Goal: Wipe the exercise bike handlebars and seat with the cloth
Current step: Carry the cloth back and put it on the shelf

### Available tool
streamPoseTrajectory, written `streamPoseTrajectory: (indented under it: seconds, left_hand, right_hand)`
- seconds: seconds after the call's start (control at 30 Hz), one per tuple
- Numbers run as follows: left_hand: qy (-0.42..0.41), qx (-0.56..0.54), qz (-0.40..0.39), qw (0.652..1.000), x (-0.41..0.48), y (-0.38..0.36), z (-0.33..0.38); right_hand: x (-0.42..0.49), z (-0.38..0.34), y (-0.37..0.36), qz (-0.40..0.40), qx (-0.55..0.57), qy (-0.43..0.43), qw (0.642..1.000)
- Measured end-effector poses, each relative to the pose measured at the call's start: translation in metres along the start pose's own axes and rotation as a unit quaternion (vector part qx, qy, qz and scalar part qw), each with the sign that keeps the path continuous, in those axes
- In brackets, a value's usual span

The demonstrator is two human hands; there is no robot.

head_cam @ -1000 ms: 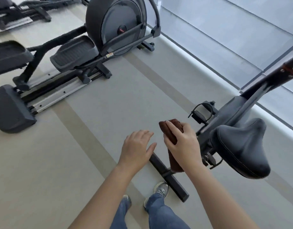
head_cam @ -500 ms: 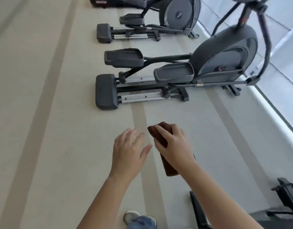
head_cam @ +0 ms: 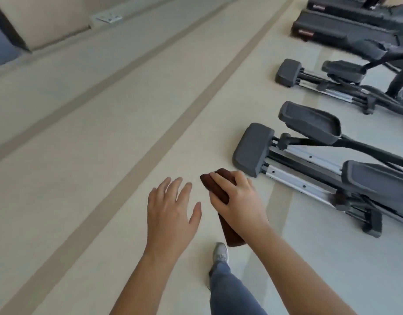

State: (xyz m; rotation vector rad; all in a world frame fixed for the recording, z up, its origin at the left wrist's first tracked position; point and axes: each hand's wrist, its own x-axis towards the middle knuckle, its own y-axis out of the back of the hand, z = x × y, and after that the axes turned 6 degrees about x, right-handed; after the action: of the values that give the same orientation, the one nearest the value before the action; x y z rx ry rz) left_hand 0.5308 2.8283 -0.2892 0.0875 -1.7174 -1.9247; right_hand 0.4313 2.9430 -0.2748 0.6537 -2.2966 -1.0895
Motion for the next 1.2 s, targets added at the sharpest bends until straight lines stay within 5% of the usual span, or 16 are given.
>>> streamPoseTrajectory:
  seconds: [0.43,0.8,1.2]
  left_hand:
    - [0.123,0.071,0.061,0.988,0.261,-0.031,-0.094]
    - [0.233,0.090,0.065,0.966,0.375,-0.053,-0.206]
    - [0.271,0.071,0.076,0.957,0.553,-0.074,-0.437]
  right_hand:
    - [0.304,0.004,-0.061,-0.019,0.050,0.121,0.991]
    - [0.470,-0.051,-0.149,-0.056,0.097,0.179,0.977]
    - [0.704,-0.178,-0.300,-0.109,0.062,0.213,0.969]
